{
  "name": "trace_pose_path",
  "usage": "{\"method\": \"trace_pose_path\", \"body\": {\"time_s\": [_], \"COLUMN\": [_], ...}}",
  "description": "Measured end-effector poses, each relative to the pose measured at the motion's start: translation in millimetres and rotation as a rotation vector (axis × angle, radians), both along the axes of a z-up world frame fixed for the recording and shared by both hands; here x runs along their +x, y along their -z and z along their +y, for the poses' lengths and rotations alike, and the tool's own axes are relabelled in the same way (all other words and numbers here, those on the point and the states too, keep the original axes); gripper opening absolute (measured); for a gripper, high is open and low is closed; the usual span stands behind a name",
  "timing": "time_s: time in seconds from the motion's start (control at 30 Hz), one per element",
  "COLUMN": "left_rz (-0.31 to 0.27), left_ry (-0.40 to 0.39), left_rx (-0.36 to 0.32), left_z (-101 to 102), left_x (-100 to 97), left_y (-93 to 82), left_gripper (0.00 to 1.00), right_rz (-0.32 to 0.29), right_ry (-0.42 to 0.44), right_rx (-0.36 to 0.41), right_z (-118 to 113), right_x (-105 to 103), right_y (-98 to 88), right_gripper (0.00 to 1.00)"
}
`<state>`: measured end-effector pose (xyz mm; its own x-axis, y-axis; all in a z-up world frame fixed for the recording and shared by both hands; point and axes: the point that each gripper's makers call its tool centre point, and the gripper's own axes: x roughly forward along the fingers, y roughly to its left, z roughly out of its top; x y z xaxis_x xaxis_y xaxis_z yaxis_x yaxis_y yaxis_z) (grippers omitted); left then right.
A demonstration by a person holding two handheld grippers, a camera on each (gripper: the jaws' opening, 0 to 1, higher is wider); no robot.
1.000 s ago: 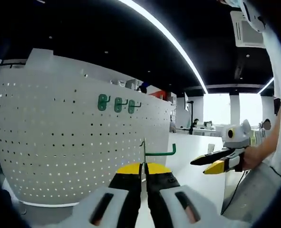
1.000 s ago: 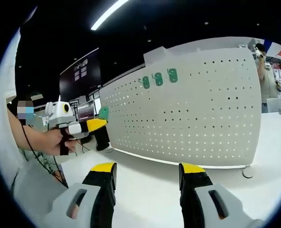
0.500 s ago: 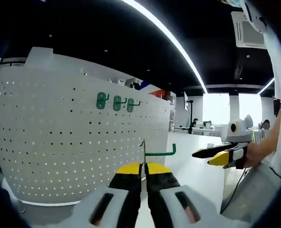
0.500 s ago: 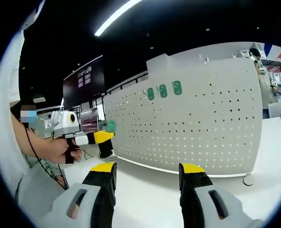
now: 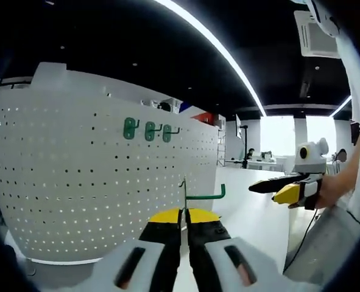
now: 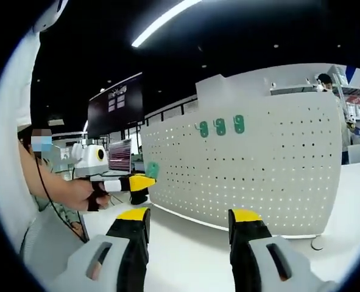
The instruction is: Insert the hook assembly into the mounting plate slot until the hook locks in place.
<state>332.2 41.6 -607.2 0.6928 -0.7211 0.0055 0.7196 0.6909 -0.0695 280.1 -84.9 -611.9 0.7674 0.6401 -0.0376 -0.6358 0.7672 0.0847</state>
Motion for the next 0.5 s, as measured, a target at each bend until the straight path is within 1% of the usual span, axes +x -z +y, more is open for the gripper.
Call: {"method": "trace_pose_path", "body": {"time_s": [0.2, 0.3, 0.5], "left_rz": [-0.003, -0.005, -0.004], "left_ry": [-0.004, -0.003, -0.004], "left_rx": [-0.011, -0.009, -0.011], "left_z": [0.2, 0.0, -0.5], "left_x": [0.9, 0.7, -0.2], "left_y": [-2.4, -3.1, -2.3], "left_gripper": [0.02, 0.02, 0.02], "right_rz": [-0.022, -0.031, -0.03], "right_ry": [-0.009, -0.011, -0.012], "right_rx": [-0.013, -0.016, -0.016], "right_z": [1.1, 1.1, 3.0], "right_x": [-0.4, -0.9, -1.0], "right_y": [-7.8, -9.0, -9.2], "right_gripper": [0.5, 0.49, 0.49]}}
